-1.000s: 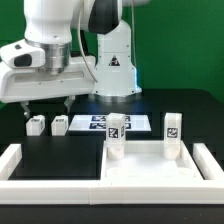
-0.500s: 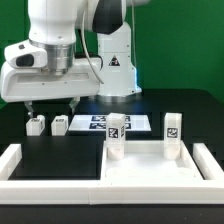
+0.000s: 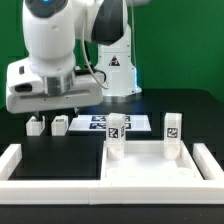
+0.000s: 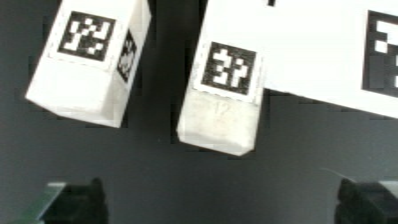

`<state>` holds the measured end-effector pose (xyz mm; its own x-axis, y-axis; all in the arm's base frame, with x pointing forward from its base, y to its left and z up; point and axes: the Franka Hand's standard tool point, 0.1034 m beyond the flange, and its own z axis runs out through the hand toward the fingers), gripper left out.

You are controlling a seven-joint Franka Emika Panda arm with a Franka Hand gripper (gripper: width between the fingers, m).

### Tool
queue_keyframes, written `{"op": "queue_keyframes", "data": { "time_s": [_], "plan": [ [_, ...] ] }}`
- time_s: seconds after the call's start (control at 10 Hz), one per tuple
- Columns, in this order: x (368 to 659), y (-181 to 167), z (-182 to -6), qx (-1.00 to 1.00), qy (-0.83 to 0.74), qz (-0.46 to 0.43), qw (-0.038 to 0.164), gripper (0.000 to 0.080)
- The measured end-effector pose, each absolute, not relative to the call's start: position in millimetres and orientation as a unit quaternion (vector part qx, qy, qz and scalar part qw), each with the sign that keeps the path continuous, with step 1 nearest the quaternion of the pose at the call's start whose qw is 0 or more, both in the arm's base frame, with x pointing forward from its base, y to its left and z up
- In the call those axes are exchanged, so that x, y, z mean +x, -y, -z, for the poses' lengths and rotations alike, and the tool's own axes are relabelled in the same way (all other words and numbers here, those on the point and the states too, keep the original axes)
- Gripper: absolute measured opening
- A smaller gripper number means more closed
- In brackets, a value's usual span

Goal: Assemble square table

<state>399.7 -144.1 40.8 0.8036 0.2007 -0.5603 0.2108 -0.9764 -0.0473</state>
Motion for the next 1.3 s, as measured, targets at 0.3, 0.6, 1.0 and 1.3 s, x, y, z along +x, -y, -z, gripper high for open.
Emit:
{"op": "queue_keyframes", "data": {
  "time_s": [0.3,0.6,1.0,1.3],
  "plan": [
    [396,136,-36.3,0.916,-0.113,0.386,0.003,0.0649],
    [383,145,-22.3,0.911,-0.076,0.404,0.016,0.0649],
    [375,143,-16.7,0.907,-0.037,0.419,0.011,0.0649],
    [370,142,-15.2,0.904,-0.036,0.427,0.008,0.0649]
  ]
}}
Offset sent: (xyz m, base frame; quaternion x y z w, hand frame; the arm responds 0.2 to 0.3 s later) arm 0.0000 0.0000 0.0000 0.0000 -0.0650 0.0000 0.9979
